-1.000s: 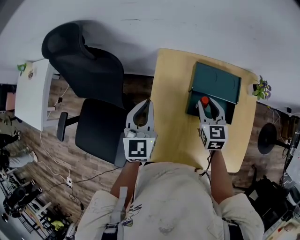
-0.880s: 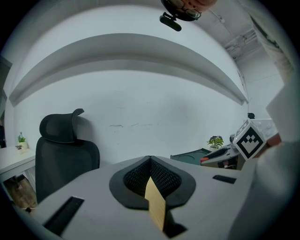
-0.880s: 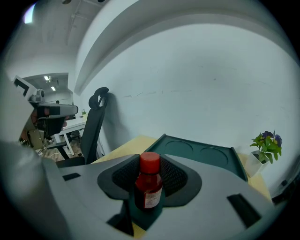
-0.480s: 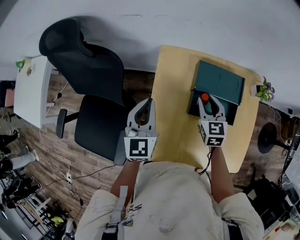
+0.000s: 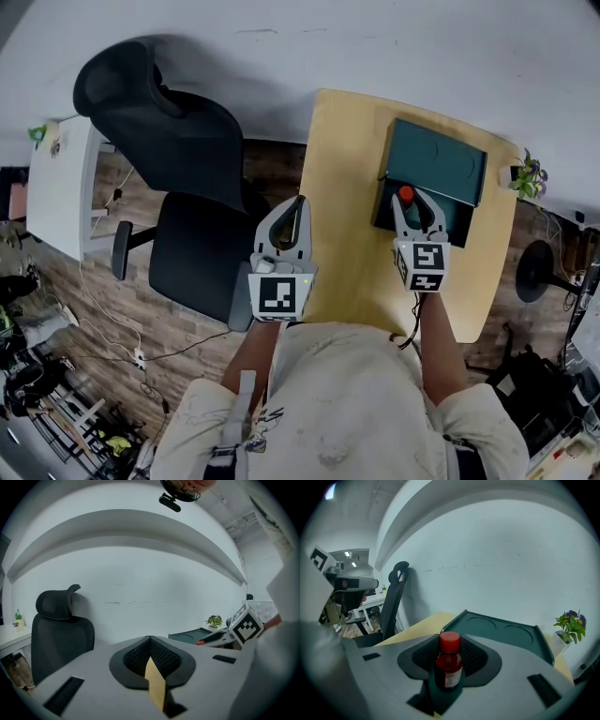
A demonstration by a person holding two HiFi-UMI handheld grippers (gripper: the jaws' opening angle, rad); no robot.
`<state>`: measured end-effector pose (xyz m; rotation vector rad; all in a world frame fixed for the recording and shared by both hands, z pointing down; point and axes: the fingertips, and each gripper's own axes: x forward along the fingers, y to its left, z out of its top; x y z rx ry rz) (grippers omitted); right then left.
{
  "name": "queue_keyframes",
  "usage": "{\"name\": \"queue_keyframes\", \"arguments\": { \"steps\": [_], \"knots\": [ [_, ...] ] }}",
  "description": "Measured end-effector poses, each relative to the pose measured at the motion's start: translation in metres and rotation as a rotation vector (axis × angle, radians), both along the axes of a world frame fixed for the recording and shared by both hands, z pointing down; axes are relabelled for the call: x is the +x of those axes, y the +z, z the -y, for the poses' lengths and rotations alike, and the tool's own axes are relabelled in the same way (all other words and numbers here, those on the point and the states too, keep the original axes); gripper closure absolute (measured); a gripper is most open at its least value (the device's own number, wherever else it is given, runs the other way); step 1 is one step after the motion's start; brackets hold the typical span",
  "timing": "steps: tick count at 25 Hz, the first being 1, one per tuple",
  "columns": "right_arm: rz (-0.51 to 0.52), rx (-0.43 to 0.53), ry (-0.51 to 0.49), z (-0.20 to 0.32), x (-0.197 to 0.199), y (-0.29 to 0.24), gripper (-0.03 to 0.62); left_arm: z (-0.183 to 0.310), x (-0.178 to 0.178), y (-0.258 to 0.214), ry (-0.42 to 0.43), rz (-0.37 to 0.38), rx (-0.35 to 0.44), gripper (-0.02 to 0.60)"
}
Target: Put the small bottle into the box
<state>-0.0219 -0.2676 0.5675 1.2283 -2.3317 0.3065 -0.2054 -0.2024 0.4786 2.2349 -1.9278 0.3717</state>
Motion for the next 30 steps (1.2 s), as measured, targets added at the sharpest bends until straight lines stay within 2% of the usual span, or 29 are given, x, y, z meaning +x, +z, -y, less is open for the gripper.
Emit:
{"name": "queue_keyframes", "arguments": {
  "steps": [14, 19, 30],
  "knots": [
    [-0.002, -0.001, 0.016, -0.014, 0.008, 0.001, 0.444, -0.007, 0.010, -0.007, 0.013, -0.017, 0.008, 0.574],
    [-0.017, 0.003, 0.005, -0.019, 0.008, 0.002, 0.444, -0.008, 0.014, -0.015, 0.033, 0.011, 0.054, 0.574],
    [-0.044, 0.006, 0.002, -0.037, 0.017, 0.006, 0.442, -0.018, 0.023, -0.021, 0.052, 0.017, 0.062, 0.574]
  ]
}}
